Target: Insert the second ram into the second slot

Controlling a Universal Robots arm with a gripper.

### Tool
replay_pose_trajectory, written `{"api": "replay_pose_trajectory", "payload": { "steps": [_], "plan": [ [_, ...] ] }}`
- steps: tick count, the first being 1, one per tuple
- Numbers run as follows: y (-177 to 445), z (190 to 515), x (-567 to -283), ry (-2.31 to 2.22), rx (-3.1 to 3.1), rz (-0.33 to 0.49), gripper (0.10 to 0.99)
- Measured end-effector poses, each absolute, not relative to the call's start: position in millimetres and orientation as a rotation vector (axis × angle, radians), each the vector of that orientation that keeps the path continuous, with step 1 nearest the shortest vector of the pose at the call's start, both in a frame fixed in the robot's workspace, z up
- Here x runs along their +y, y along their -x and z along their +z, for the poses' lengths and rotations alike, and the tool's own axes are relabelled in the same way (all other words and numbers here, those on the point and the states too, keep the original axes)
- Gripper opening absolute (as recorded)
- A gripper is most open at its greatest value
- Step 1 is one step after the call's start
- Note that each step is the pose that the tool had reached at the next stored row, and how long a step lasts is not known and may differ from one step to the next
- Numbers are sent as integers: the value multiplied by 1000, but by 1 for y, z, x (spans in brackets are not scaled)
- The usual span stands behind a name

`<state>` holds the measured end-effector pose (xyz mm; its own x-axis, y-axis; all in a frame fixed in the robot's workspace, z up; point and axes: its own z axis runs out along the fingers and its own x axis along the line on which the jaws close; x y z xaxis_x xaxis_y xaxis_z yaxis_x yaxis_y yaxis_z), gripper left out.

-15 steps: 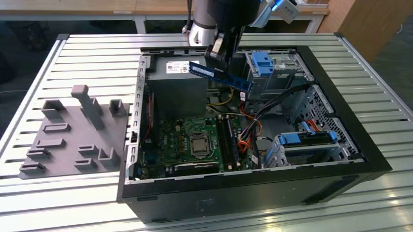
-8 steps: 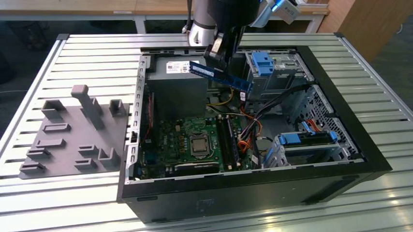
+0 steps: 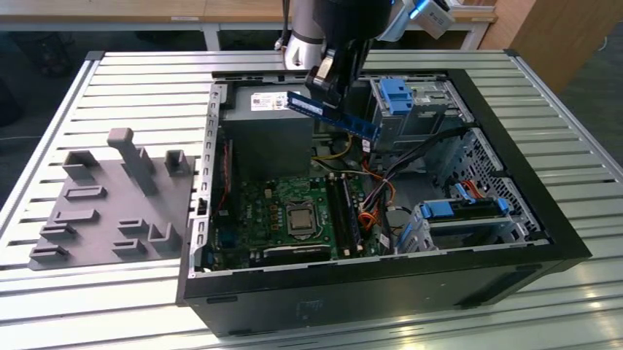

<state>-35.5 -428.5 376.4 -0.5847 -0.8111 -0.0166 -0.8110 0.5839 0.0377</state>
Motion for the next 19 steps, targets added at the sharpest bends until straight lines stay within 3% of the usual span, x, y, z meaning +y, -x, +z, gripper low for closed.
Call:
{"api": "replay_pose_trajectory", "payload": {
  "steps": [19],
  "plan": [
    [36, 376, -429, -1169, -2917, -64, 137]
  ]
}}
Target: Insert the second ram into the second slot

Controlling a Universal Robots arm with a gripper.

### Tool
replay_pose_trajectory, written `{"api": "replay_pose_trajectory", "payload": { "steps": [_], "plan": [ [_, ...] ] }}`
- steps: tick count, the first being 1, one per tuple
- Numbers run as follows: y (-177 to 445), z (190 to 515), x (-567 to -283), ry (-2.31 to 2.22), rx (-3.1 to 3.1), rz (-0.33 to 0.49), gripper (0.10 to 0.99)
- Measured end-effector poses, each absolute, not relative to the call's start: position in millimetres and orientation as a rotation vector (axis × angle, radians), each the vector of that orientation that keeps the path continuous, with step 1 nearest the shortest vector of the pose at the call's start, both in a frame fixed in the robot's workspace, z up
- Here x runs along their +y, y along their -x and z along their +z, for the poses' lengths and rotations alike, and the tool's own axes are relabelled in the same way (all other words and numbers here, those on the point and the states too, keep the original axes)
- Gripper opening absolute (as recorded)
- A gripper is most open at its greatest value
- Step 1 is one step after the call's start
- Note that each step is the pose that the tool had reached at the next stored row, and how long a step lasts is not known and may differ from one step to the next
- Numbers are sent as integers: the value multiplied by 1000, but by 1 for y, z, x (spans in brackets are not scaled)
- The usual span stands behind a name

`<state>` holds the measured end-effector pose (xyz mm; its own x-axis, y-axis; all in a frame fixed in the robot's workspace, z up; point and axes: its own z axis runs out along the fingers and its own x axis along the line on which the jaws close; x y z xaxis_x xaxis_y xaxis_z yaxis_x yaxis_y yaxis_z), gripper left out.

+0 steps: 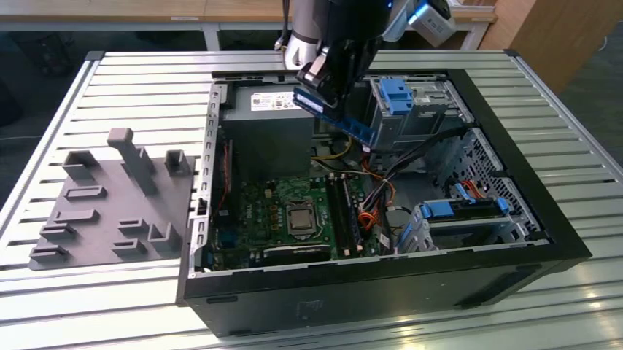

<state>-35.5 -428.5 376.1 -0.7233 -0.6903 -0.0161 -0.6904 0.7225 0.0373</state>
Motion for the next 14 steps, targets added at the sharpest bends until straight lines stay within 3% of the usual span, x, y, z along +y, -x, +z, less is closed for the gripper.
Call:
{"api": "replay_pose_trajectory", "payload": {
  "steps": [14],
  "plan": [
    [35, 376, -429, 1037, 2962, 63, 137]
  ]
}}
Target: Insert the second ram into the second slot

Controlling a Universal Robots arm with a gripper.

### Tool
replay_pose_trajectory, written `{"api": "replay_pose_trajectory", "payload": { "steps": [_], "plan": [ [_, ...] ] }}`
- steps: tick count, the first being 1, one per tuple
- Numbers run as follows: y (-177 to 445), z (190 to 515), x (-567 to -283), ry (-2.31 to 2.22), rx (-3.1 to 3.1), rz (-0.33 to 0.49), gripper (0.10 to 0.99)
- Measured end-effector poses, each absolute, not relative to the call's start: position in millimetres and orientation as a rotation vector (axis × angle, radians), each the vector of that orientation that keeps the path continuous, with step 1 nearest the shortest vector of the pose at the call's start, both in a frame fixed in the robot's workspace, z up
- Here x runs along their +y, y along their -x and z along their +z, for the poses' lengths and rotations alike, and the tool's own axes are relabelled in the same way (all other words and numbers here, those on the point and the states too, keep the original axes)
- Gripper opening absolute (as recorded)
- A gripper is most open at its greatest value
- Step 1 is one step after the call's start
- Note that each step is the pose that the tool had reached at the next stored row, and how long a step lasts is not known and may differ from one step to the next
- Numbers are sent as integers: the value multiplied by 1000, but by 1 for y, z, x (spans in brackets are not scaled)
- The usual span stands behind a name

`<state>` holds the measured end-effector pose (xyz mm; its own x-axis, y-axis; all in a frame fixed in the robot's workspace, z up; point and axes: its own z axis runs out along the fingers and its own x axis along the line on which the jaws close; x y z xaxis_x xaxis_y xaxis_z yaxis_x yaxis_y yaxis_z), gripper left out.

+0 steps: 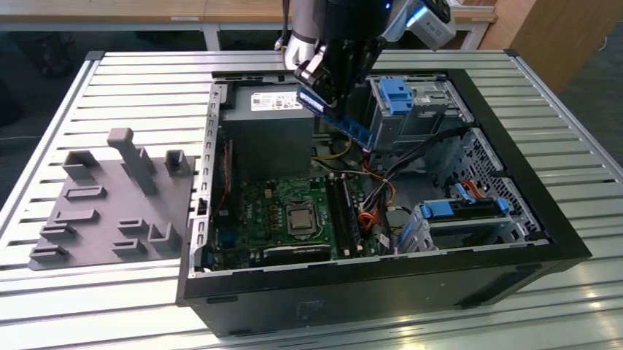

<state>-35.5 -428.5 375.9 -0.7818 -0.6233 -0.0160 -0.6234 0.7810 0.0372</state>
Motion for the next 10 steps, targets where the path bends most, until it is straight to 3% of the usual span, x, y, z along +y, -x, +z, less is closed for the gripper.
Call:
{"api": "replay_pose_trajectory", "payload": {
  "steps": [10],
  "plan": [
    [35, 376, -429, 949, 2990, 63, 137]
  ]
}}
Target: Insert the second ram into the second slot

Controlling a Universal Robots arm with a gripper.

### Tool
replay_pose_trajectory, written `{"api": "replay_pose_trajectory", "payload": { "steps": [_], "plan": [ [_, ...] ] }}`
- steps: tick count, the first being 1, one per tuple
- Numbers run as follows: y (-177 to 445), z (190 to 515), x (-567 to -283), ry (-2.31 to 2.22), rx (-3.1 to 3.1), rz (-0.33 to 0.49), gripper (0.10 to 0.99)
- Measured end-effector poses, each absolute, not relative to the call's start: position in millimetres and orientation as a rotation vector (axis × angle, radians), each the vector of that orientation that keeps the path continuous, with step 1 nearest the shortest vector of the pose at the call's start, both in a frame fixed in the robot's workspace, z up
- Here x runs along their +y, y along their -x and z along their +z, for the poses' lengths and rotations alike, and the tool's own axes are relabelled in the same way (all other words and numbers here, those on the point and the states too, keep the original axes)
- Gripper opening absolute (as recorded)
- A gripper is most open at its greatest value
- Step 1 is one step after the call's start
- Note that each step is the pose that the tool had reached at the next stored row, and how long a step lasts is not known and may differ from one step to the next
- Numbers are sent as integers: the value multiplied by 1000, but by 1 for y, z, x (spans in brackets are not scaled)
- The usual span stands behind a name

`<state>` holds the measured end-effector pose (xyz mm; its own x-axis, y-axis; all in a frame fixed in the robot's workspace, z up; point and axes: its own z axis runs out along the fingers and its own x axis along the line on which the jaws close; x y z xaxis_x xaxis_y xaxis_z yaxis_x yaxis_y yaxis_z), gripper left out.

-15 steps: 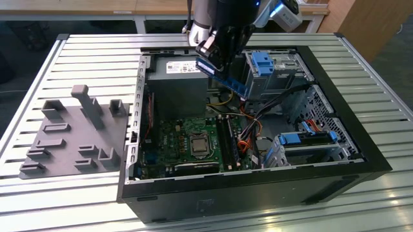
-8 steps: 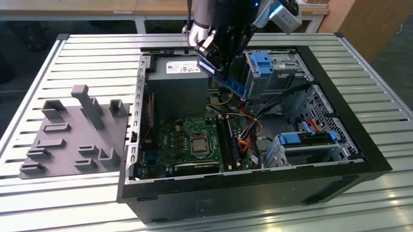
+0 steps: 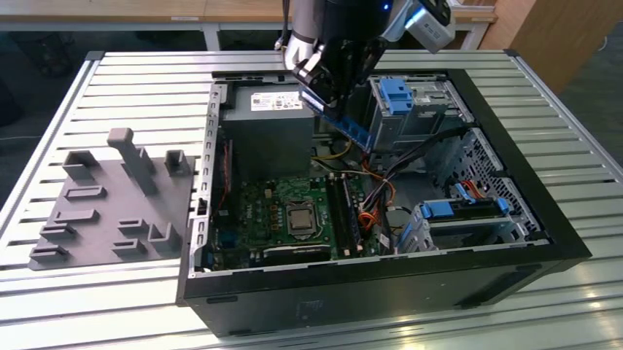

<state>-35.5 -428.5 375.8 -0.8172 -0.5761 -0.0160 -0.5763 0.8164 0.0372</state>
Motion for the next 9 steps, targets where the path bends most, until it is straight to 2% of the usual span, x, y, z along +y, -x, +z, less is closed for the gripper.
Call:
{"api": "replay_pose_trajectory", "payload": {
  "steps": [9],
  "plan": [
    [36, 376, -429, 882, 3010, 63, 137]
  ]
}}
